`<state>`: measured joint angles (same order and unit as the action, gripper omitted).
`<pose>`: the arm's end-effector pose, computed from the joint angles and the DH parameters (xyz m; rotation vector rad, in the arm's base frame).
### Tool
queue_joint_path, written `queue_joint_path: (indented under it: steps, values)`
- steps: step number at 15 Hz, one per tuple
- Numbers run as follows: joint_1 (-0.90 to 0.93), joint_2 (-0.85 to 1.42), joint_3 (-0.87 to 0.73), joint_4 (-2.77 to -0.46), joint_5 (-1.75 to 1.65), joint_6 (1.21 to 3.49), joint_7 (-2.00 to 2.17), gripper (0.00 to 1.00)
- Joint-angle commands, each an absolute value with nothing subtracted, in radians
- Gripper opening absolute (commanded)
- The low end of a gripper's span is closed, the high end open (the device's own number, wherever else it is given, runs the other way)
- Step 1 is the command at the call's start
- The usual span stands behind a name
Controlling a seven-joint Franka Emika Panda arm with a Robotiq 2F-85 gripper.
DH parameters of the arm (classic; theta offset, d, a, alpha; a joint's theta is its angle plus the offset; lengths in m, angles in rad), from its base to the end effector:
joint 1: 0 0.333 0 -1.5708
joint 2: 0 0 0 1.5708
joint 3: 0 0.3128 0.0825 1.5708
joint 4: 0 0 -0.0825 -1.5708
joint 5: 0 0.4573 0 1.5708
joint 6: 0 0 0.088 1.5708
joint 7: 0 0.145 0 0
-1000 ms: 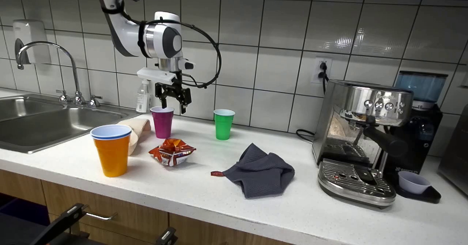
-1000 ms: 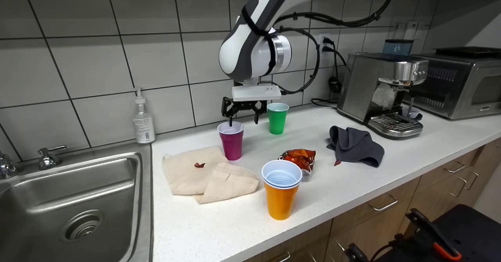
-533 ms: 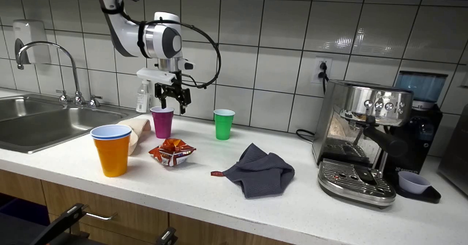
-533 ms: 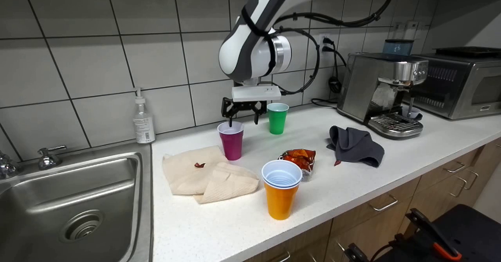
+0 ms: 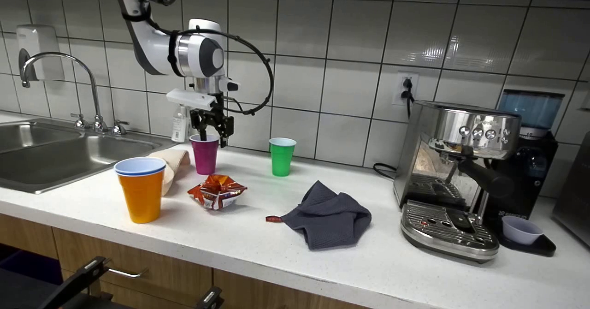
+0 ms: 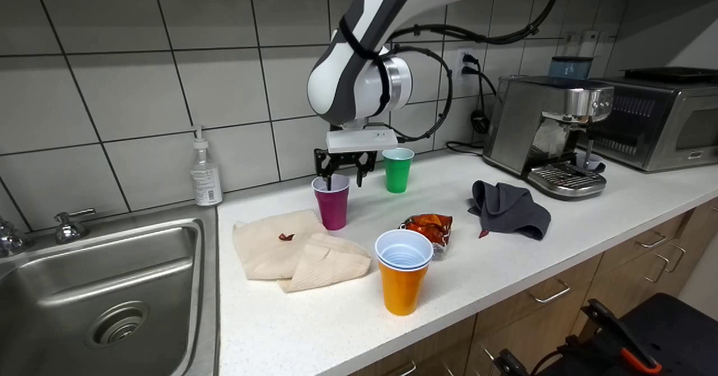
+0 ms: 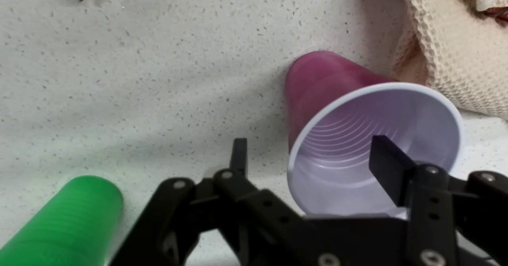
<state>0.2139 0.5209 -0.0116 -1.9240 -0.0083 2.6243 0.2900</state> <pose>0.6822 0.1399 0.1385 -3.0935 0.1219 -0.2740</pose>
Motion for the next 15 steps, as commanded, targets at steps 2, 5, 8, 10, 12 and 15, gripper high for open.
queue_joint_path:
  steps: [2, 5, 8, 10, 12, 15]
  values:
    - [0.237, 0.517, -0.031, -1.933, -0.033, 2.650, 0.337, 0.40]
    - [0.244, 0.517, -0.038, -1.933, -0.039, 2.655, 0.344, 0.18]
    - [0.249, 0.516, -0.048, -1.934, -0.042, 2.660, 0.350, 0.00]
    - [0.249, 0.512, -0.052, -1.938, -0.040, 2.668, 0.352, 0.00]
    - [0.247, 0.504, -0.054, -1.944, -0.034, 2.676, 0.353, 0.01]
    - [0.241, 0.480, -0.050, -1.967, -0.025, 2.707, 0.344, 0.01]
